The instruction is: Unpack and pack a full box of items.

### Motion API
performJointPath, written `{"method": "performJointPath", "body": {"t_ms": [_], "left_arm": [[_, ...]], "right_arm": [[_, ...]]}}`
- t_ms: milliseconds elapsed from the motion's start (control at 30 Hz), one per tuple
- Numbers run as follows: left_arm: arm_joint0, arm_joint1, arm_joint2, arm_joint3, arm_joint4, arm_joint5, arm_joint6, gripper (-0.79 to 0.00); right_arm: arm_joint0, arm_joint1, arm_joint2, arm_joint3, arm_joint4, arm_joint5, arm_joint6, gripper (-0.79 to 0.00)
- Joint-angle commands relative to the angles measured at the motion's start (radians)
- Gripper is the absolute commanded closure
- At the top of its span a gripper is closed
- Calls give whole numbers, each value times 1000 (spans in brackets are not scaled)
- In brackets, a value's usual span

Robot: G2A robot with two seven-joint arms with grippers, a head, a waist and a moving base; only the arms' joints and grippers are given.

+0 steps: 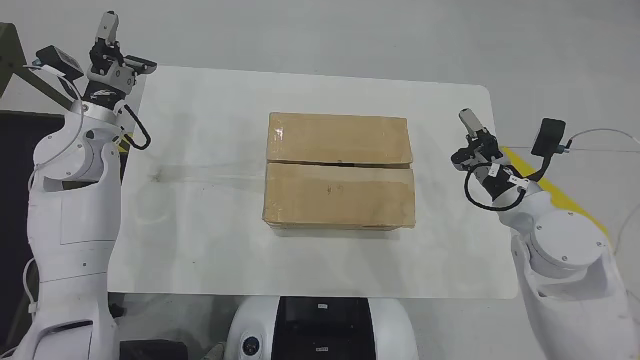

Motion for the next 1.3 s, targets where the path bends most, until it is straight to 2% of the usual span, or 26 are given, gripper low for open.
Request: {"method": "performJointPath", "body": {"t_ms": [0, 700, 867, 1267], "left_arm": [[0, 0, 0, 0, 0, 0, 0, -785], [0, 0, 0, 0, 0, 0, 0, -785], [0, 0, 0, 0, 0, 0, 0, -785], [0, 0, 0, 0, 0, 0, 0, -785]], "right_arm": [[0, 0, 0, 0, 0, 0, 0, -784], [0, 0, 0, 0, 0, 0, 0, -784], [-11, 1, -8, 19, 5, -60, 40, -785], [-48, 0, -6, 70, 107, -281, 175, -785]]}}
